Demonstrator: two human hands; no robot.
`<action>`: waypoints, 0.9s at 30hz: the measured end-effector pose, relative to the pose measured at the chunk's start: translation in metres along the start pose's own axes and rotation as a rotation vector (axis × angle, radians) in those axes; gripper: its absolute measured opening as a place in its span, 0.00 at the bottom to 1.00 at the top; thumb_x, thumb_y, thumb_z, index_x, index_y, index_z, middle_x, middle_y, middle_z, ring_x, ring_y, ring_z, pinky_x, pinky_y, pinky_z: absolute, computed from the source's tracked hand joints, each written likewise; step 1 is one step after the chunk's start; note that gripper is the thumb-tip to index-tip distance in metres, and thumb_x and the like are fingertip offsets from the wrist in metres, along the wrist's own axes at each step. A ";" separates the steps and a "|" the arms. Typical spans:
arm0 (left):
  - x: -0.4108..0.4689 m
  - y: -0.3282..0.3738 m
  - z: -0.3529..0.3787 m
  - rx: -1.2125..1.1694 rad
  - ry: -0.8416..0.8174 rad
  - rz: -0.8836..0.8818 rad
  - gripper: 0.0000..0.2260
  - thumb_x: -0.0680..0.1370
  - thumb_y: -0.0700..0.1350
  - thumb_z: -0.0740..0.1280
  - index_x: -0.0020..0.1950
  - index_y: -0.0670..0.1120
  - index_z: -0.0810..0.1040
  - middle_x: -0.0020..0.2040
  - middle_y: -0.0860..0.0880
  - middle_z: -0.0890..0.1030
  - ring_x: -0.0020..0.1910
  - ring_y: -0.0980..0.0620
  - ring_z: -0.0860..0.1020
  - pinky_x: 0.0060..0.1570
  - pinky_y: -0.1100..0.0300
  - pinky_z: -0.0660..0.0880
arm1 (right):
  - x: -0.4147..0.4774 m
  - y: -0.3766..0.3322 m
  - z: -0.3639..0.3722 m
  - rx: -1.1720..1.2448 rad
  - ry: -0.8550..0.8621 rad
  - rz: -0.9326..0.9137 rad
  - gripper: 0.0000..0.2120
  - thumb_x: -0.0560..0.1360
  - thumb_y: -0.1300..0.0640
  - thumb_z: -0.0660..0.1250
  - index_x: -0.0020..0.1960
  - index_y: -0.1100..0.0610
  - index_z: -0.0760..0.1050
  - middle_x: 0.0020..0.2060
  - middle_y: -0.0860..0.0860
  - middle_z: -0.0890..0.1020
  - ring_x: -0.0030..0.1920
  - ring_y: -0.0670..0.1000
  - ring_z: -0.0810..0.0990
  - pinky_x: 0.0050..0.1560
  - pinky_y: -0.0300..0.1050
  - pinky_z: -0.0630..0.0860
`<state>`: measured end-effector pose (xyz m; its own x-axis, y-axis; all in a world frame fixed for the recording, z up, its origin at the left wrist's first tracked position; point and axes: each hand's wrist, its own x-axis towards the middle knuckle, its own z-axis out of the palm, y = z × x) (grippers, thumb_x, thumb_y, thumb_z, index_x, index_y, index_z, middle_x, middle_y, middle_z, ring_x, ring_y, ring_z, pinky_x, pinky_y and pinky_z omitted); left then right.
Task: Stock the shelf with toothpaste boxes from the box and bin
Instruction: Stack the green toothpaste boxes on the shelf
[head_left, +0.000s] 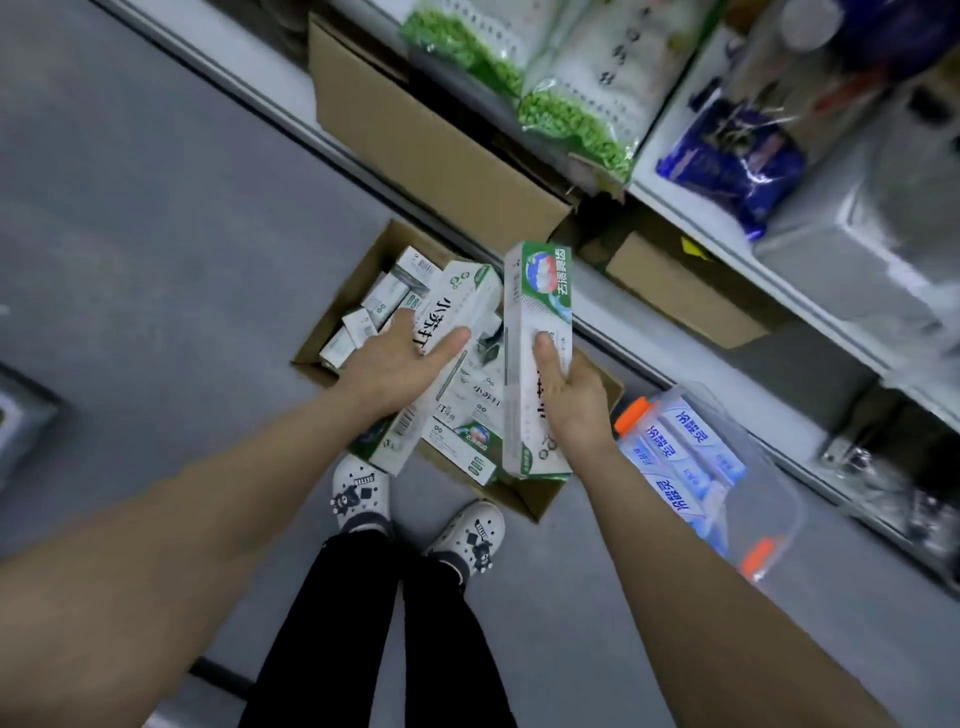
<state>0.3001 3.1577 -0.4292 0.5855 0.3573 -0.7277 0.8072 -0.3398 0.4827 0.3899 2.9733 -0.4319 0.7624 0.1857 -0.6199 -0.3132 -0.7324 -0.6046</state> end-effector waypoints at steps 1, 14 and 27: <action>-0.013 0.012 -0.006 -0.009 0.000 0.000 0.37 0.72 0.76 0.49 0.69 0.50 0.62 0.59 0.46 0.78 0.59 0.42 0.76 0.60 0.46 0.72 | -0.012 -0.010 -0.012 0.025 0.012 -0.002 0.23 0.78 0.35 0.58 0.56 0.53 0.75 0.45 0.48 0.81 0.48 0.48 0.80 0.52 0.42 0.73; -0.166 0.155 -0.107 -0.044 -0.058 0.258 0.28 0.76 0.68 0.58 0.65 0.48 0.74 0.59 0.47 0.80 0.51 0.48 0.78 0.53 0.54 0.75 | -0.162 -0.113 -0.171 0.355 0.116 -0.074 0.17 0.76 0.50 0.70 0.61 0.55 0.70 0.52 0.53 0.83 0.45 0.49 0.84 0.41 0.44 0.76; -0.300 0.283 -0.189 0.087 -0.004 0.665 0.25 0.75 0.63 0.65 0.66 0.49 0.71 0.61 0.51 0.77 0.58 0.48 0.77 0.59 0.54 0.73 | -0.274 -0.203 -0.291 0.479 0.347 -0.240 0.26 0.70 0.31 0.65 0.54 0.53 0.74 0.48 0.51 0.85 0.49 0.53 0.84 0.55 0.58 0.79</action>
<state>0.3669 3.1191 0.0178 0.9558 0.0441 -0.2908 0.2653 -0.5557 0.7879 0.4096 2.8800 0.0061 0.9568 0.0261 -0.2896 -0.2680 -0.3079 -0.9129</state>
